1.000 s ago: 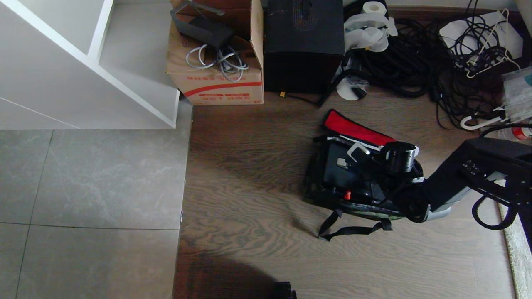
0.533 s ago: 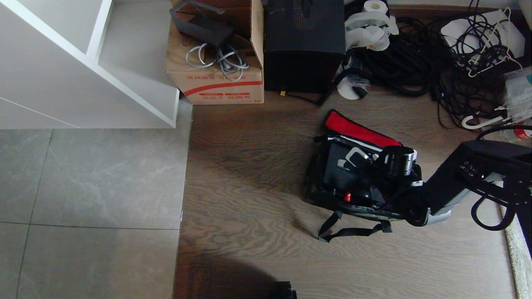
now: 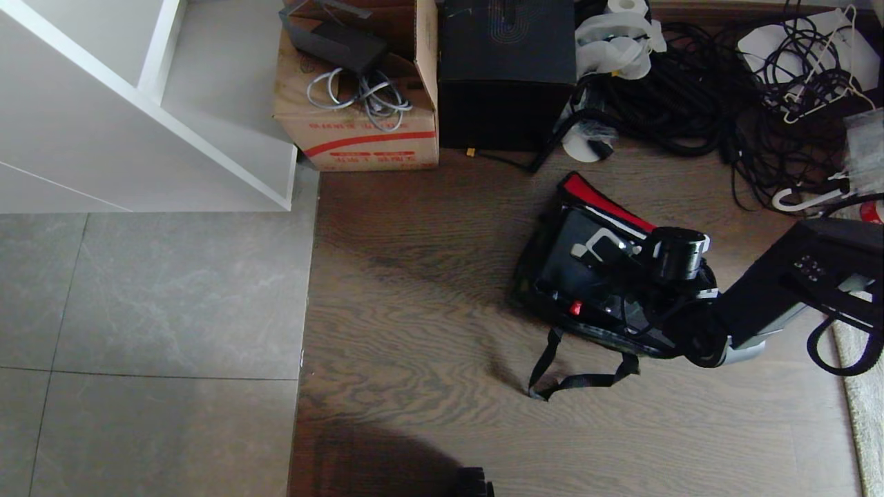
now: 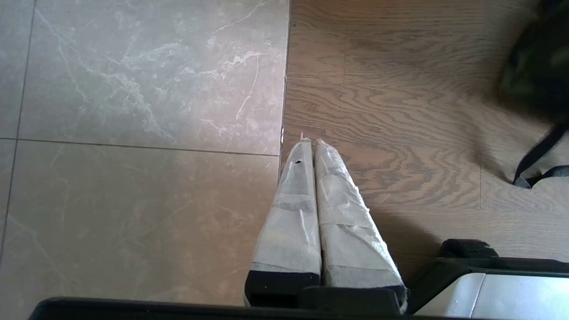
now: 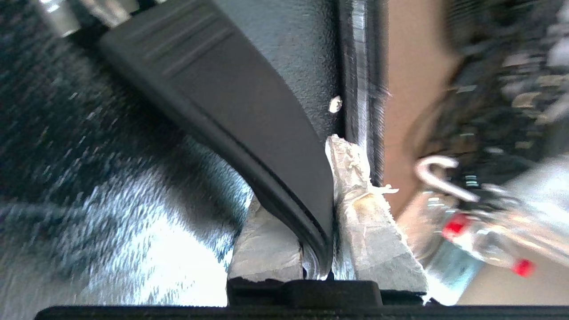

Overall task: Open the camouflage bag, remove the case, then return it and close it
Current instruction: Lift the black box

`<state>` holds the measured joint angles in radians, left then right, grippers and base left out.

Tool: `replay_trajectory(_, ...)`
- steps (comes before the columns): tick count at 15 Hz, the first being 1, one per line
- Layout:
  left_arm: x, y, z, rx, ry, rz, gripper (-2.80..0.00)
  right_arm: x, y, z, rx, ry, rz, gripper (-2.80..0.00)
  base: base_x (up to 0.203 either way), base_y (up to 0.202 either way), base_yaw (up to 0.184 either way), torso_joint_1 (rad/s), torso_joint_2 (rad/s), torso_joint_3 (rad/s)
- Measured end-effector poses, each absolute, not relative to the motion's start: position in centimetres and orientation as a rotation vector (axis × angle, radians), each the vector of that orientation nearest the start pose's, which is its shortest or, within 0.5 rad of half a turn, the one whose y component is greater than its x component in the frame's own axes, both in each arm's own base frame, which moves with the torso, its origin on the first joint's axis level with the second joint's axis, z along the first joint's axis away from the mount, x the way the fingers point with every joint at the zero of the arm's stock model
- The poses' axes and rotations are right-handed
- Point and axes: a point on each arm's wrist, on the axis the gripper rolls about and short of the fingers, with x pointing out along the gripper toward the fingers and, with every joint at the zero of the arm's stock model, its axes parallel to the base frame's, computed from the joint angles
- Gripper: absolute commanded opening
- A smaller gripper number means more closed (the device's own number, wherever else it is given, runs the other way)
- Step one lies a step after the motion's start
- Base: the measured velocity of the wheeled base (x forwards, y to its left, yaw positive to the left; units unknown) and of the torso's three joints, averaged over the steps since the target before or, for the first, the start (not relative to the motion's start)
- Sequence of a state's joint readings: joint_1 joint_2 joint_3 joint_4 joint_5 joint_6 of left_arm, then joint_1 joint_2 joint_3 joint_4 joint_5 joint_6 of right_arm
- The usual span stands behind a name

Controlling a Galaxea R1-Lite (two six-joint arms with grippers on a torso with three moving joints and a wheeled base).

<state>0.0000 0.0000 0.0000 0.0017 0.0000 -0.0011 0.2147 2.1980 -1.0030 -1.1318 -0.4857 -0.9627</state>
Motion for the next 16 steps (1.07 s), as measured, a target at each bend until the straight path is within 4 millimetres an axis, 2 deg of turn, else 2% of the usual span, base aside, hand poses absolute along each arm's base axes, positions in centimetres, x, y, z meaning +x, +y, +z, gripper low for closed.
replay_trajectory(5,-2.3,0.0,7.5,-0.001,0.002,0.000,-2.80,38.0,7.7,12.6,-0.972,0.162,-0.234,-2.80,0.000,0.000,0.000,0.000,0.00,0.000)
replay_trajectory(10,-2.3,0.0,7.5,-0.001,0.002,0.000,-2.80,36.3,7.7,16.2,-0.958,0.108,-0.290,-2.80,0.000,0.000,0.000,0.000,0.00,0.000)
replay_trajectory(16,-2.3,0.0,7.5,-0.001,0.002,0.000,-2.80,34.7,7.4,19.0,-0.947,0.079,-0.303,-2.80,0.000,0.000,0.000,0.000,0.00,0.000)
